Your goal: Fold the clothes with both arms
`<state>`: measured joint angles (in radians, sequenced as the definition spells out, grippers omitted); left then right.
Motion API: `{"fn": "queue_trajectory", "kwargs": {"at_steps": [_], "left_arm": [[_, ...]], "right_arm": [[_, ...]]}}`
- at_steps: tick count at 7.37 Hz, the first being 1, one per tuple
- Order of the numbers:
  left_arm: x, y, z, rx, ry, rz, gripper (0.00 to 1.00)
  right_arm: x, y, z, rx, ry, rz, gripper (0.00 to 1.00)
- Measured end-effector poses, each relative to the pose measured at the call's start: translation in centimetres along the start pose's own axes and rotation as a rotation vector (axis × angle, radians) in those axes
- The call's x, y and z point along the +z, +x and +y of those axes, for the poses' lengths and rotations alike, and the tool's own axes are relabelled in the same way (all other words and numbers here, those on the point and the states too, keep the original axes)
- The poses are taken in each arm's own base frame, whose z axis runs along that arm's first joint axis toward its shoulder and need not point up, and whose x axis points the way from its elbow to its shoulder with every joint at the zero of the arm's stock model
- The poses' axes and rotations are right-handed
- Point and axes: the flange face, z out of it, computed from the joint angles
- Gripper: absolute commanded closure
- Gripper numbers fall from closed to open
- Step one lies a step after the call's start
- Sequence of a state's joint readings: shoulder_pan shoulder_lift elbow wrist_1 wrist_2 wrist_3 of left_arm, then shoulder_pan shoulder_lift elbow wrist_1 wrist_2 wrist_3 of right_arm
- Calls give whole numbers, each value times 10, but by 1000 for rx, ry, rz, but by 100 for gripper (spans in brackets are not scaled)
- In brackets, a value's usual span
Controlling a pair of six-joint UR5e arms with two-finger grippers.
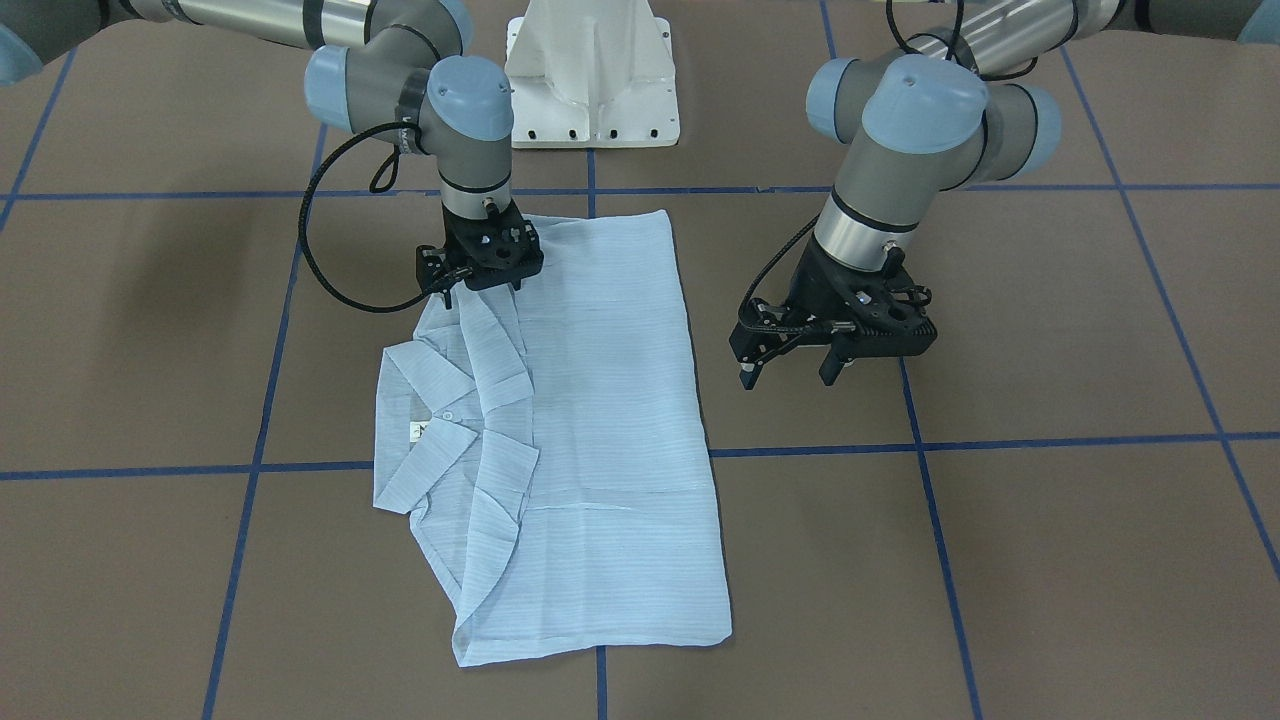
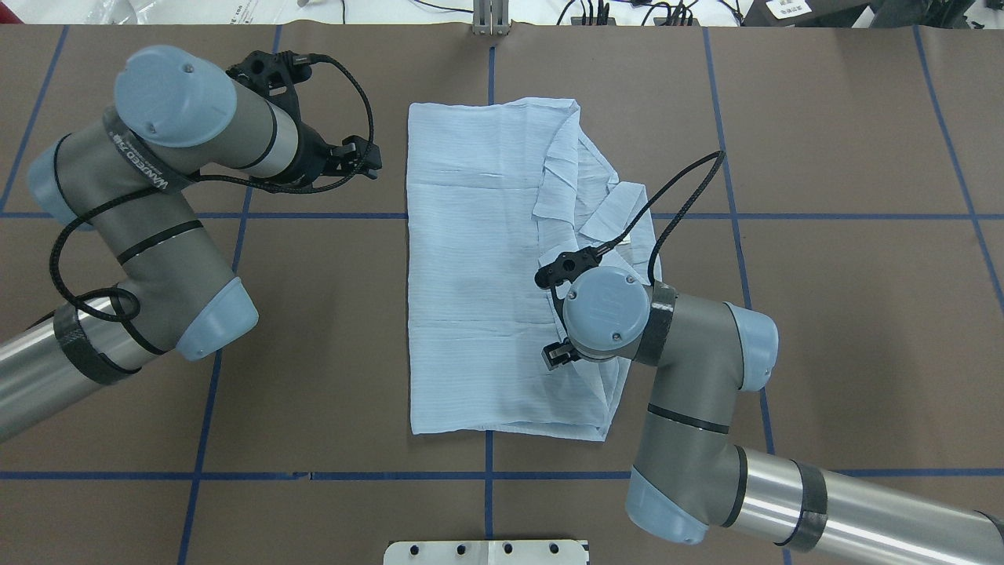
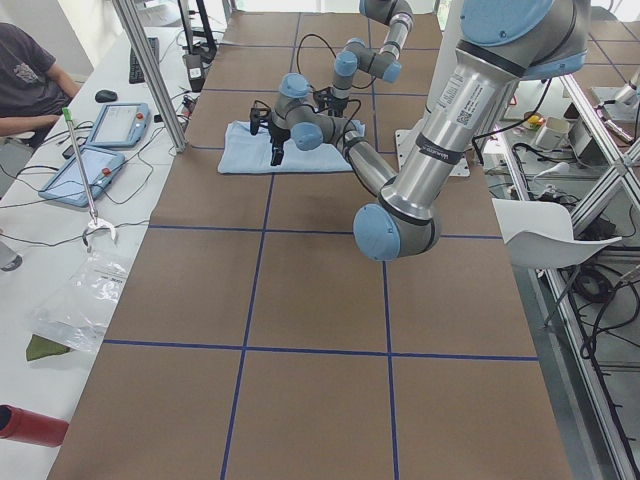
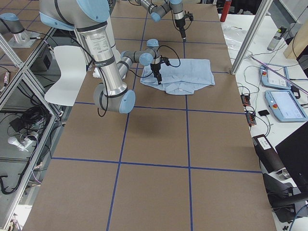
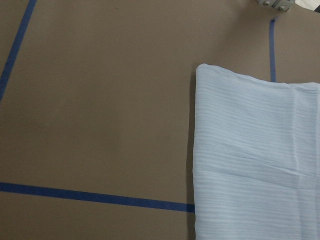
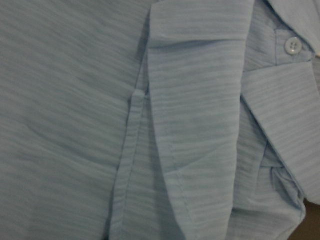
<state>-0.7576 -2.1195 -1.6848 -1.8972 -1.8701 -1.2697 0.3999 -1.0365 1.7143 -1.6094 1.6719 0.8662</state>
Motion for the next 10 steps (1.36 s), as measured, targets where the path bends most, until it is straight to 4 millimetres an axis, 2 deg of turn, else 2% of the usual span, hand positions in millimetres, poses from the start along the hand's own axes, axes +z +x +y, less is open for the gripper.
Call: {"fn": "queue_trajectory", "kwargs": {"at_steps": [2,6,7,8,9,10], "left_arm": [[5,1,4,3,-8,-4,0],[13,9,22,-10,-33,-1,0],[13,11,24,-13,-36,0,0],[13,12,24,-13,-36,1,0],[12,13,24,-13,-36,4,0],[11,14,24,-12,-35,6,0]], "right_arm": [[2,19,-5,-2,1,15,0],[6,92,-15,-48,-2,74,0],[1,116,-18,-71,-4,95,0],[-13,136,-24,-91,-5,108,0],[-30,146,-31,-94,-2,103,0],[-44,147,-41,-93,12,85,0]]}}
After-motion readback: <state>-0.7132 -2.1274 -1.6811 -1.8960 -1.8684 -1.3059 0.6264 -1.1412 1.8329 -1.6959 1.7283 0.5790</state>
